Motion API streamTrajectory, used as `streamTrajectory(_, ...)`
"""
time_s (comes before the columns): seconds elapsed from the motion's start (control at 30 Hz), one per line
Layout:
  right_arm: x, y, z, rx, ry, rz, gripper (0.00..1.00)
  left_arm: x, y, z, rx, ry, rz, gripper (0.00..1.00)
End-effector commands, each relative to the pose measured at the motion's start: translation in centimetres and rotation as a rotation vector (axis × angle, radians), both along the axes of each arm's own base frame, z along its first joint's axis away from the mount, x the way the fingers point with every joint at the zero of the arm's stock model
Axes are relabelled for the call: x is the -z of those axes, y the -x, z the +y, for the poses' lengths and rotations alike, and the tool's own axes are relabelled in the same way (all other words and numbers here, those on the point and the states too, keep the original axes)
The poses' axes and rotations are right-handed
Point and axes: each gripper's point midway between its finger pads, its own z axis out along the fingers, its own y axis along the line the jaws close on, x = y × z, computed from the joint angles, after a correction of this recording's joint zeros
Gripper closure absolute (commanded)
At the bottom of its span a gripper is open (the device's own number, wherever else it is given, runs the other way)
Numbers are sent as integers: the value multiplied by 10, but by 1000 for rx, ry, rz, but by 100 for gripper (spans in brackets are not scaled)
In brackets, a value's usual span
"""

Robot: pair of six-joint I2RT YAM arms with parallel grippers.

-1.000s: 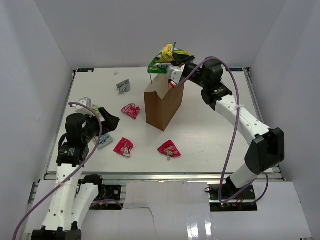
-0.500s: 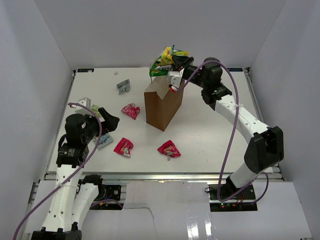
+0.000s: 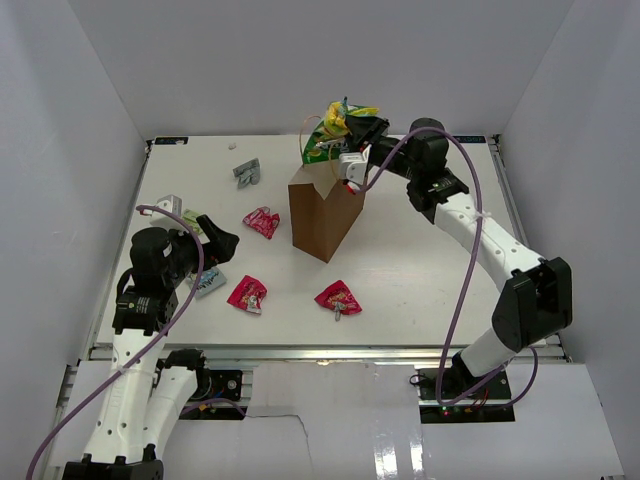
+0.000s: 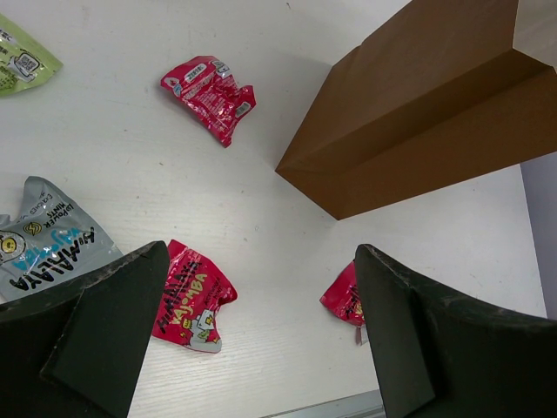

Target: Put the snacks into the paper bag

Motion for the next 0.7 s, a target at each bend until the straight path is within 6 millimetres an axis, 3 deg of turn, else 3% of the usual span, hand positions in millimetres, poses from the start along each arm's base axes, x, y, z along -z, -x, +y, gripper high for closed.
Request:
streamTrajectory(0.0, -43, 20, -8, -24, -23, -138, 63, -10, -1, 1, -1, -10, -33, 2)
streamTrajectory(0.1, -43, 23, -10, -24, -17, -146, 53, -11, -1, 1, 0, -8, -34, 2)
streamTrajectory(0.27, -42, 28, -13, -26, -14, -145, 46, -13, -1, 0, 2, -5, -37, 2)
streamTrajectory(0.67, -33, 34, -16, -27, -11, -123, 44, -14, 3, 0, 3, -1, -40, 2)
